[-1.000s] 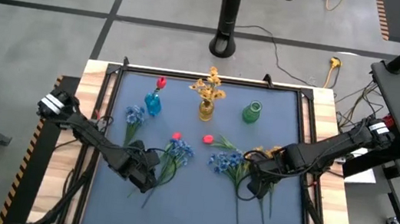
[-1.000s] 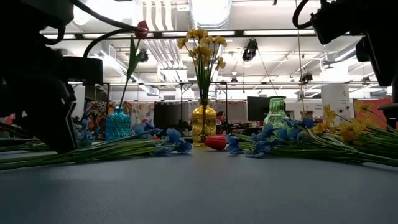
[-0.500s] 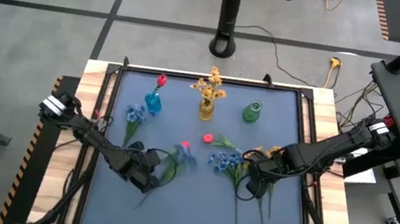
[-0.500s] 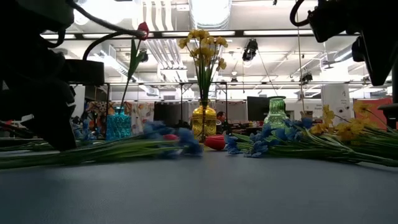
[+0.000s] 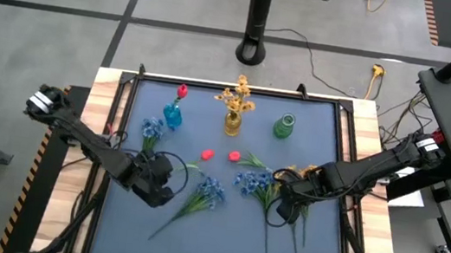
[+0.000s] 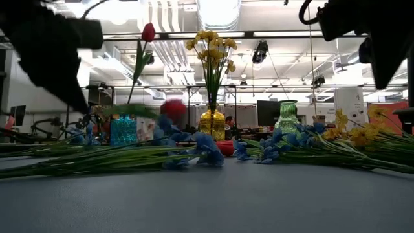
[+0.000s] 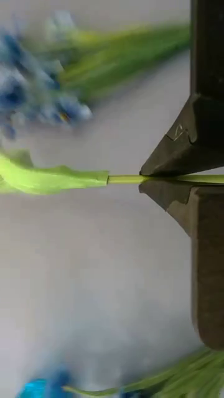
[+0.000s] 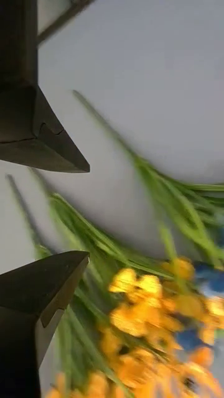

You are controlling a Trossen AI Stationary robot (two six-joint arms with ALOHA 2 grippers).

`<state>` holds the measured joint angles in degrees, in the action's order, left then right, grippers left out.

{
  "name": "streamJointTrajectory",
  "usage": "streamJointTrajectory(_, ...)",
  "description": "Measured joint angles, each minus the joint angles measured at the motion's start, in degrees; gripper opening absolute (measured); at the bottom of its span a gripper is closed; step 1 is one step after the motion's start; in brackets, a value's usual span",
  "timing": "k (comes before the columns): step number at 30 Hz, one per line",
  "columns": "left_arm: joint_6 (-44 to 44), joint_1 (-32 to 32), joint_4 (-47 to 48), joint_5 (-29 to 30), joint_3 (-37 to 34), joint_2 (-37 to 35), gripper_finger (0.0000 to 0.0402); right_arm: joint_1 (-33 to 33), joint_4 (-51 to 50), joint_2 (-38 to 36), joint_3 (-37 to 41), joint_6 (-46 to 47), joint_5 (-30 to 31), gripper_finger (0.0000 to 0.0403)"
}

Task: Sort flowers into vase by color
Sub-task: Put the left red tulip into the blue vase

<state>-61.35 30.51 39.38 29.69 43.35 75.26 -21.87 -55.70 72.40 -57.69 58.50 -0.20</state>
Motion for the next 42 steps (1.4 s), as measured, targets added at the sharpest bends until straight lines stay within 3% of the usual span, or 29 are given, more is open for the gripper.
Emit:
streamJointTrajectory(4,6.15,0.15,-3.8,1.26,0.02,-5.09,0.0,-0.76,5.27,0.0,0.0,-5.32,6.08,0.021)
streamJointTrajectory(10,20.68,0.15,-17.08,2.53,0.06,-9.65,0.0,-2.13,18.22,0.0,0.0,-15.51,15.98,0.021)
streamJointTrajectory(19,40.8,0.14,-36.92,3.83,0.11,-8.4,0.0,-3.78,44.5,1.32,2.89,-36.13,28.29,0.021)
streamJointTrajectory(25,51.56,0.06,-49.74,7.16,0.11,-4.53,0.0,-3.65,65.43,5.4,5.26,-48.88,29.0,0.021)
streamJointTrajectory(30,61.55,-0.1,-56.66,16.65,0.11,-6.03,0.0,-3.65,69.8,8.48,5.31,-52.16,28.86,0.021)
streamJointTrajectory(33,68.55,-0.38,-59.39,18.89,0.11,-9.08,0.0,-3.63,69.71,9.18,5.34,-51.74,28.87,0.021)
streamJointTrajectory(38,78.4,-3.23,-68.21,18.6,-3.11,-14.81,0.0,-3.75,69.73,9.29,5.35,-51.65,28.84,0.021)
streamJointTrajectory(42,82.62,-8.35,-77.09,8.75,-9.66,-20.13,0.0,-3.74,70.09,9.31,5.35,-51.95,28.8,0.021)
